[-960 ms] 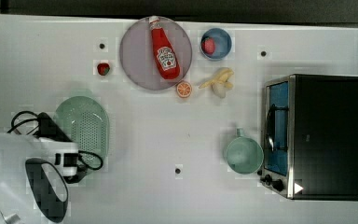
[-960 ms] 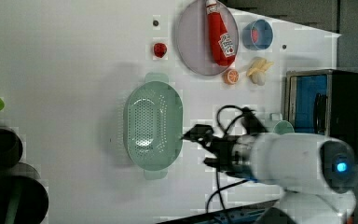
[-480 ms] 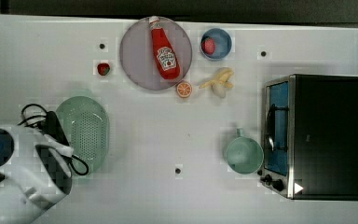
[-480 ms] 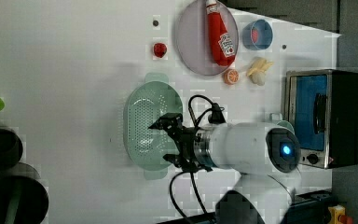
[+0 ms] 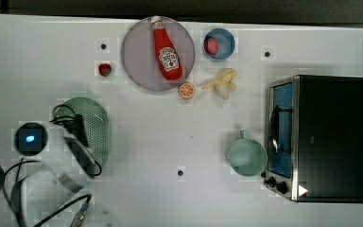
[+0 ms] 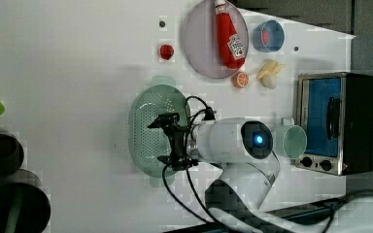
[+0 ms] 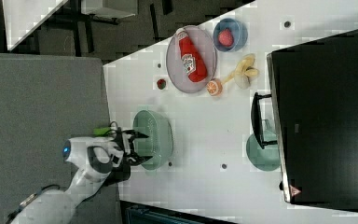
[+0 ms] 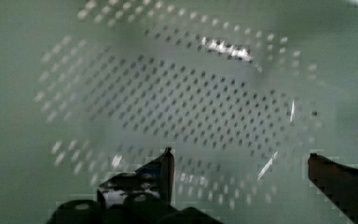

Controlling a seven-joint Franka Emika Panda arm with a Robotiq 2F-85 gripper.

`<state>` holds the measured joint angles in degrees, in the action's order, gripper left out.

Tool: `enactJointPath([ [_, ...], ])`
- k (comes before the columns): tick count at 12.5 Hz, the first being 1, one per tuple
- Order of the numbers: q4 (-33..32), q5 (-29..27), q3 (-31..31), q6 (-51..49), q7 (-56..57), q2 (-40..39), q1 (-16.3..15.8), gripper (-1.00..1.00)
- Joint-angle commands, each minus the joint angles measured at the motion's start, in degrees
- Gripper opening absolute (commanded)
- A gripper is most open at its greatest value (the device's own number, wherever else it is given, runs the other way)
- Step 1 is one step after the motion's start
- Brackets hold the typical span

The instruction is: Drag strainer left to right.

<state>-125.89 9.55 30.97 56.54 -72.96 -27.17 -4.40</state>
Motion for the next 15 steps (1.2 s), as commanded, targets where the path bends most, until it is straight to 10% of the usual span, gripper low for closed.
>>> enactJointPath([
  [1, 1.0, 1.5, -2.2, 1.4, -5.8, -1.5, 0.2, 1.0],
  [15, -3.2, 2.2, -9.1, 4.6, -4.8, 0.5, 2.3, 1.0],
])
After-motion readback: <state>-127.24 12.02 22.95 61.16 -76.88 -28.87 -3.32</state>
